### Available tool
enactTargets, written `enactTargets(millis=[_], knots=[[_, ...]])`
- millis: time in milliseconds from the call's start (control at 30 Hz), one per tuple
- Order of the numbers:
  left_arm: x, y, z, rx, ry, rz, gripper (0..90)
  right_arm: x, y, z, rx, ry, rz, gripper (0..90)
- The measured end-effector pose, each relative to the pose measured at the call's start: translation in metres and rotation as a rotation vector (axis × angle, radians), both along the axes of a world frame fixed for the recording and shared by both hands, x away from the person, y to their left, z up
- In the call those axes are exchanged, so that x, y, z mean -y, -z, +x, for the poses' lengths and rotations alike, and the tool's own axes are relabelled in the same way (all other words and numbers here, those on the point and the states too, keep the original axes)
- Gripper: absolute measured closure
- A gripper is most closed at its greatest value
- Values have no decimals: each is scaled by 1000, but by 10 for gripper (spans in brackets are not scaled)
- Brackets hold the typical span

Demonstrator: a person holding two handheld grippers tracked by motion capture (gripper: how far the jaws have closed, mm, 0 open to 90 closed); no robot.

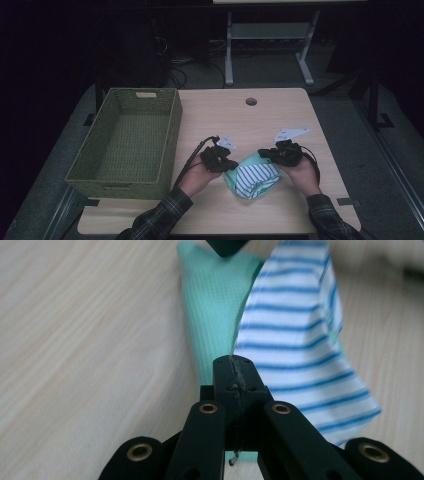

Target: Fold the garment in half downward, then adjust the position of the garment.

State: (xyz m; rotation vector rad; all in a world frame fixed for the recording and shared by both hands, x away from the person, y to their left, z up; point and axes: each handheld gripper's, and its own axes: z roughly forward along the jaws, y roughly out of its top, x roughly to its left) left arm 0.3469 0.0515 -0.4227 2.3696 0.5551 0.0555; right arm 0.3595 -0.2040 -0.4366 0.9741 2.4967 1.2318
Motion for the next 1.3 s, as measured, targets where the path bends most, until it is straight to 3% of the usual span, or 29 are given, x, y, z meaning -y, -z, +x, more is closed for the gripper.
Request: enactTargets(millis=[67,133,300,367,500,700,867,1133,1300], knots=[[-1,7,2,6,3,50,896,-4,5,5,-18,5,-15,897],[0,15,3,-25,-5,51,896,-5,12,8,-35,9,-32,897],[3,28,6,-34,1,122,896,-6,27,13,-72,17,-71,897],[2,30,7,-37,-2,109,896,-5,30,13,-85,16,-66,897],[2,29,7,-7,-8,131,895,-5,30,12,-81,16,-68,897],[-5,19,7,-18,-29,69,885,5,21,8,-54,30,-49,897],[-9,7,-9,-47,-14,-21,895,20,20,5,-58,63,-58,897],[-3,18,-42,-106,71,-6,894,33,28,1,-81,77,-81,897],[4,26,-44,-105,87,36,894,33,31,-3,-87,65,-88,897]])
